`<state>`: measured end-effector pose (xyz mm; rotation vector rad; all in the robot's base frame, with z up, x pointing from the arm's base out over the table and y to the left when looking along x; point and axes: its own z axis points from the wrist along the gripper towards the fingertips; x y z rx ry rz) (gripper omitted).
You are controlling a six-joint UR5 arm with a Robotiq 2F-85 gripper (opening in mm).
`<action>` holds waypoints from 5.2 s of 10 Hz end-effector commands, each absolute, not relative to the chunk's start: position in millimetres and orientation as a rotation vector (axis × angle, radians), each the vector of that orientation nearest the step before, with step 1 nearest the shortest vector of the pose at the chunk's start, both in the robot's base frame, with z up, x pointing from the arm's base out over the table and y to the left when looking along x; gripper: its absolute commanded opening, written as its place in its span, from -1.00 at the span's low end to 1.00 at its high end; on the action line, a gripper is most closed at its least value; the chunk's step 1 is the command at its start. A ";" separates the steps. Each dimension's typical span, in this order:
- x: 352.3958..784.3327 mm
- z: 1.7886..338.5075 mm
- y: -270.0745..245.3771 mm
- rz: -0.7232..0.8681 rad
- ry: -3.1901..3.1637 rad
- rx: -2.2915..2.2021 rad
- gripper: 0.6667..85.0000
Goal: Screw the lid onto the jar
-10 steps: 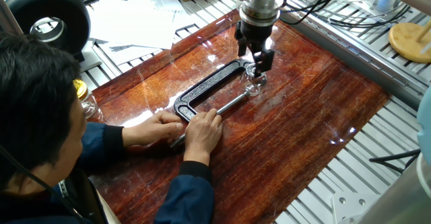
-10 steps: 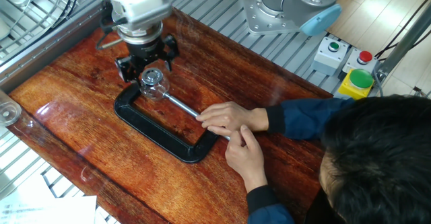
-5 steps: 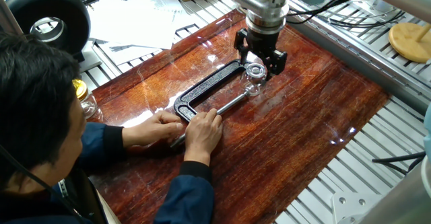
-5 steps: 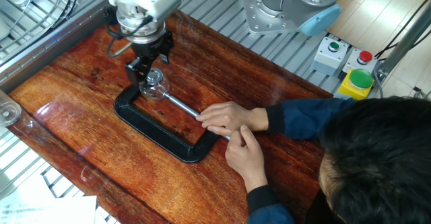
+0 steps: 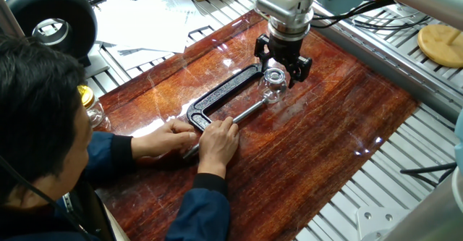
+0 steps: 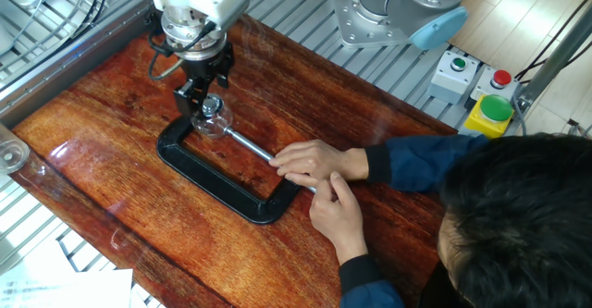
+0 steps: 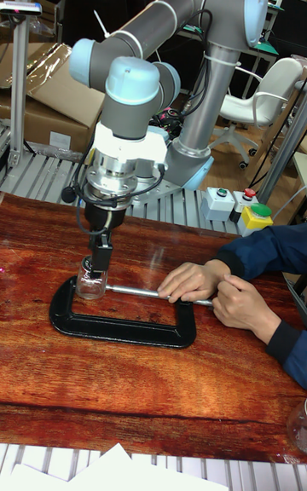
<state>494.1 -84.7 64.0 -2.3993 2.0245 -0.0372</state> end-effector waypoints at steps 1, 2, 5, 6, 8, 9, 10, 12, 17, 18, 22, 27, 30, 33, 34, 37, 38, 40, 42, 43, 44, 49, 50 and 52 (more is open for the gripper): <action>495.4 62.6 -85.6 -0.036 2.055 -2.363 0.59; 495.0 62.6 -86.0 -0.036 2.071 -2.352 0.49; 494.8 62.5 -86.9 -0.036 2.098 -2.335 0.30; 495.0 62.5 -87.0 -0.038 2.111 -2.324 0.23; 495.1 62.8 -88.3 -0.044 2.154 -2.289 0.07; 495.7 63.7 -88.7 -0.051 2.183 -2.264 -0.05; 497.0 64.8 -89.6 -0.064 2.213 -2.243 -0.19; 495.4 62.5 -87.7 -0.057 2.327 -2.124 -0.44; 493.7 68.6 -96.9 -0.018 2.645 -1.719 -0.49; 489.8 63.5 -92.2 0.006 2.726 -1.582 -0.49; 491.2 56.2 -80.7 0.029 2.909 -1.144 -0.23; 518.7 65.1 -113.5 -0.016 3.009 -0.636 -0.15; 530.4 53.7 -103.2 -0.077 2.929 -0.618 0.40; 539.9 54.6 -100.9 -0.096 2.874 -0.714 1.00; 533.2 57.2 -100.0 -0.100 2.895 -0.723 1.00; 492.7 70.3 -70.3 0.023 3.019 -0.647 1.00; 480.1 77.8 -61.2 0.071 3.062 -0.627 1.00; 470.5 98.9 -48.5 0.104 3.101 -0.649 1.00; 478.6 143.8 -82.5 -0.075 3.129 -0.878 0.04; 490.3 171.5 -105.5 -0.239 3.138 -0.902 -0.98; 491.9 190.7 -90.4 -0.154 3.143 -0.893 -0.98; 484.7 214.1 -81.5 0.009 3.084 -0.849 -0.98; 484.3 214.0 -82.2 0.005 3.087 -0.849 -0.98; 482.6 213.6 -75.6 0.047 3.097 -0.825 -0.98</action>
